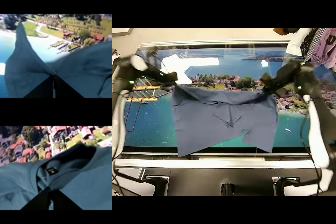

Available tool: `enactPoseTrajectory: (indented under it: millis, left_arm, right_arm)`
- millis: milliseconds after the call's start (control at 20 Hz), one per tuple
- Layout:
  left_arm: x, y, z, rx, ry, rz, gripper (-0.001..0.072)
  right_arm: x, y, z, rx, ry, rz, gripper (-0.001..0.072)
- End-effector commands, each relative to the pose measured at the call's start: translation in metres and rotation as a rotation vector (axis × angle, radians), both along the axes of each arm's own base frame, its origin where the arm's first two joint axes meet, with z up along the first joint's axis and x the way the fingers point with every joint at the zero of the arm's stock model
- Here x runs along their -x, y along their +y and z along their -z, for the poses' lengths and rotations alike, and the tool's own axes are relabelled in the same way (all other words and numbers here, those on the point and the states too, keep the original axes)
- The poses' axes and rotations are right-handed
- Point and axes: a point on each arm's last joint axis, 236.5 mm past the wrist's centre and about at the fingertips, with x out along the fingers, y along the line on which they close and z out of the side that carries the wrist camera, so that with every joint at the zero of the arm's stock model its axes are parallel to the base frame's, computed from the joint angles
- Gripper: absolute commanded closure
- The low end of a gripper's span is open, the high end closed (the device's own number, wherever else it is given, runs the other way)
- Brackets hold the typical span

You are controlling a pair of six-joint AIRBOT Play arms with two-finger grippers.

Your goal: Fold the clothes and pants, and hang the long-sleeved shirts on hangers.

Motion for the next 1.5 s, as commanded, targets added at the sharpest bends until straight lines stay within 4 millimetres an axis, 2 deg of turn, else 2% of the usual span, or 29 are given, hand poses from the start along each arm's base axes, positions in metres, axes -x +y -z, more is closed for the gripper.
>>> enactPoseTrajectory:
  millis: [0, 100, 150, 200, 250, 300, 350, 400, 550, 600, 650, 750, 850, 1000, 1150, 1300, 1450]
  left_arm:
    - [-0.003, -0.026, 0.069, -0.007, 0.103, 0.038, 0.0694]
    - [-0.002, -0.029, 0.075, -0.009, 0.112, 0.045, 0.0694]
    - [-0.003, -0.027, 0.074, -0.012, 0.111, 0.044, 0.0693]
    - [-0.004, -0.022, 0.071, -0.017, 0.109, 0.037, 0.069]
    - [-0.005, -0.013, 0.065, -0.03, 0.101, 0.028, 0.0654]
    - [-0.005, 0.0, 0.057, -0.058, 0.099, 0.022, 0.0548]
    - [-0.002, 0.013, 0.048, -0.091, 0.098, 0.031, 0.0435]
    - [0.005, 0.025, 0.04, -0.12, 0.113, 0.059, 0.0386]
    - [0.029, 0.055, 0.014, -0.079, 0.17, -0.025, 0.0386]
    - [0.033, 0.063, 0.003, -0.077, 0.155, -0.045, 0.0386]
    - [0.038, 0.072, -0.007, -0.076, 0.141, -0.064, 0.0386]
    - [0.056, 0.09, -0.019, -0.073, 0.135, -0.105, 0.0386]
    - [0.077, 0.104, -0.024, -0.071, 0.135, -0.14, 0.0387]
    - [0.102, 0.115, -0.024, -0.067, 0.149, -0.176, 0.0387]
    - [0.109, 0.115, -0.019, -0.067, 0.163, -0.178, 0.0387]
    - [0.112, 0.114, -0.013, -0.065, 0.176, -0.177, 0.0388]
    - [0.116, 0.112, -0.008, -0.062, 0.196, -0.177, 0.0387]
  right_arm:
    - [-0.029, 0.014, 0.07, -0.076, 0.028, 0.049, 0.068]
    - [-0.032, 0.013, 0.08, -0.071, 0.033, 0.053, 0.0661]
    - [-0.033, 0.008, 0.079, -0.06, 0.025, 0.041, 0.0607]
    - [-0.031, 0.003, 0.075, -0.046, 0.019, 0.004, 0.0498]
    - [-0.027, -0.007, 0.069, -0.032, 0.021, -0.027, 0.0366]
    - [-0.022, -0.024, 0.062, -0.011, 0.025, -0.057, 0.0272]
    - [-0.014, -0.043, 0.053, 0.01, 0.029, -0.087, 0.0256]
    - [-0.007, -0.062, 0.043, 0.037, 0.028, -0.122, 0.0257]
    - [0.025, -0.126, 0.018, 0.147, 0.059, -0.204, 0.0259]
    - [0.035, -0.139, 0.014, 0.164, 0.067, -0.228, 0.026]
    - [0.047, -0.148, 0.014, 0.176, 0.079, -0.269, 0.026]
    - [0.081, -0.164, 0.03, 0.144, 0.136, -0.287, 0.026]
    - [0.111, -0.163, 0.055, 0.026, 0.164, -0.242, 0.026]
    - [0.136, -0.146, 0.087, -0.089, 0.196, -0.24, 0.0259]
    - [0.127, -0.136, 0.099, -0.105, 0.129, -0.236, 0.0259]
    - [0.114, -0.137, 0.102, -0.103, 0.083, -0.201, 0.026]
    - [0.109, -0.127, 0.103, -0.156, 0.067, -0.195, 0.026]
